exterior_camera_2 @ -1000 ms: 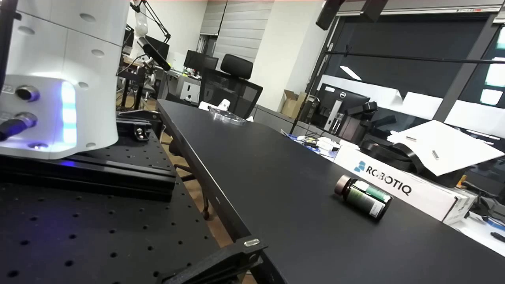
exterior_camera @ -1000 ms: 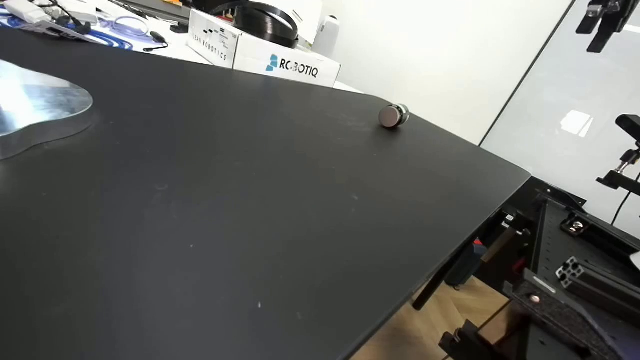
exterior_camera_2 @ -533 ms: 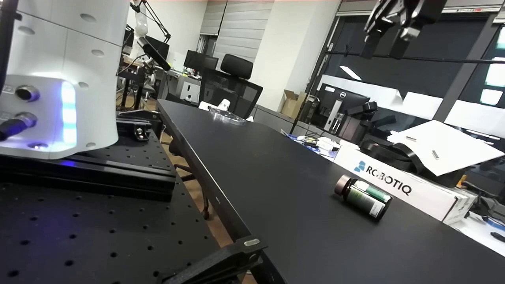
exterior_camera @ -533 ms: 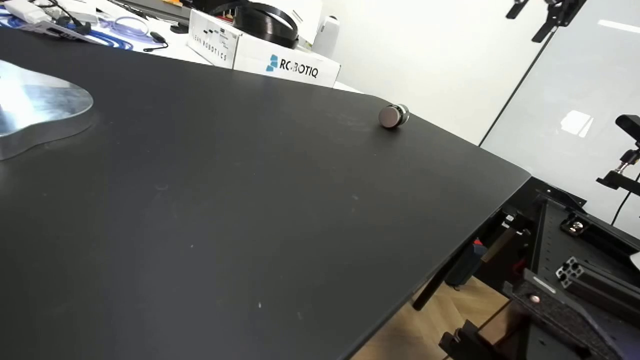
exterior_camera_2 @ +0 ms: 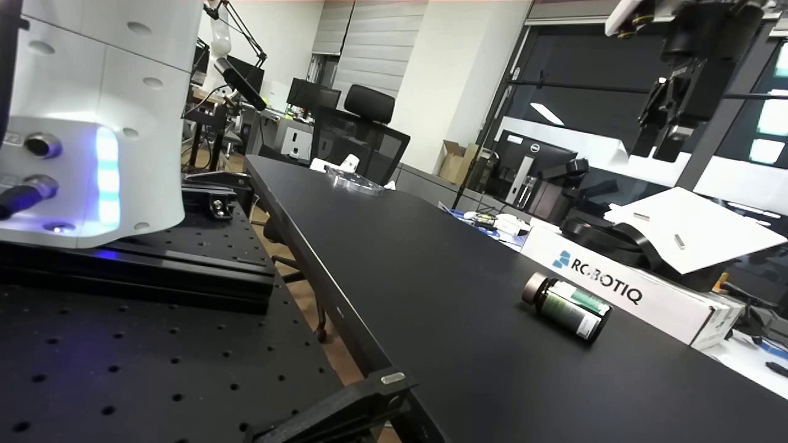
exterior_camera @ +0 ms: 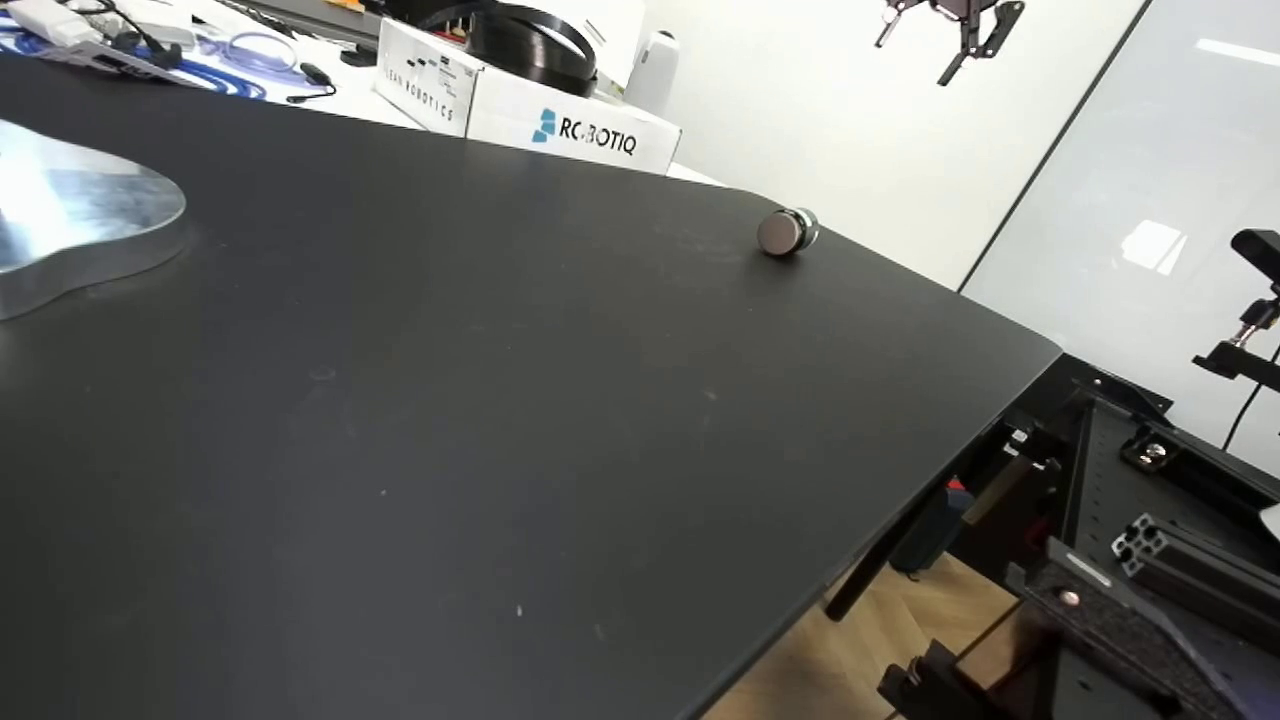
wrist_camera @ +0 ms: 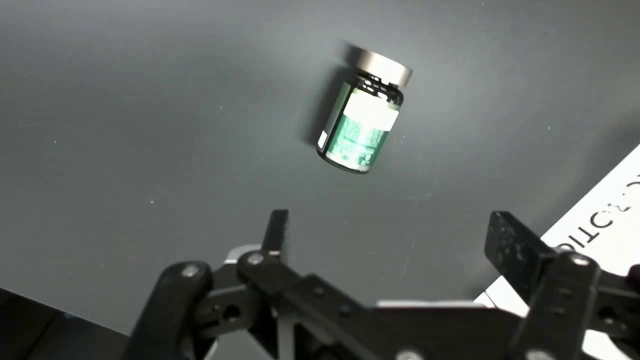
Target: Pick up the vial, flip it the right way up then set it back down on the table
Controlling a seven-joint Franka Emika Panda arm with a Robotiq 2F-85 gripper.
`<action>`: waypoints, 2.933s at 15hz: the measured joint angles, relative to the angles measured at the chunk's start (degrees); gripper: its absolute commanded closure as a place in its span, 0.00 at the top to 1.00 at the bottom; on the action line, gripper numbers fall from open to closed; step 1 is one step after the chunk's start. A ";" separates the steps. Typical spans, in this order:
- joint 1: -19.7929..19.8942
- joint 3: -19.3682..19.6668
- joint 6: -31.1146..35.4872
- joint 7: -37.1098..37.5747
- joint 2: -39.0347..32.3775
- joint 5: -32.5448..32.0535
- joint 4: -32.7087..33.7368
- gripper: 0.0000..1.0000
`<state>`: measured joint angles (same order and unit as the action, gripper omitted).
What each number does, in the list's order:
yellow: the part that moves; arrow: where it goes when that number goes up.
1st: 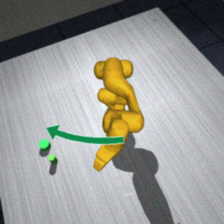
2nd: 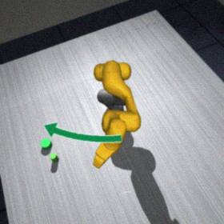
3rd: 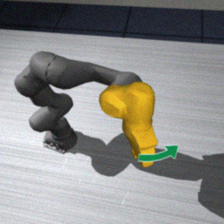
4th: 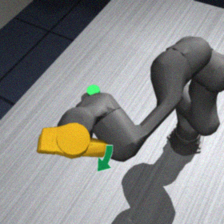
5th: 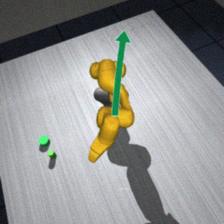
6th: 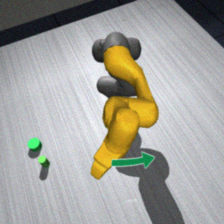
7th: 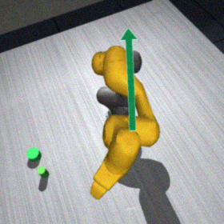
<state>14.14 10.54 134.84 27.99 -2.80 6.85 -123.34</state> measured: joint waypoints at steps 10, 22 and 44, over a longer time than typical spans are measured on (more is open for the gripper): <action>-2.66 2.29 -2.80 23.10 -18.32 1.05 14.70 1.00; -4.74 1.96 3.98 23.77 -25.63 1.18 12.53 1.00; -6.10 1.21 14.23 14.68 -30.92 3.43 8.26 0.71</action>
<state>8.05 11.75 149.07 42.67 -33.73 10.28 -115.08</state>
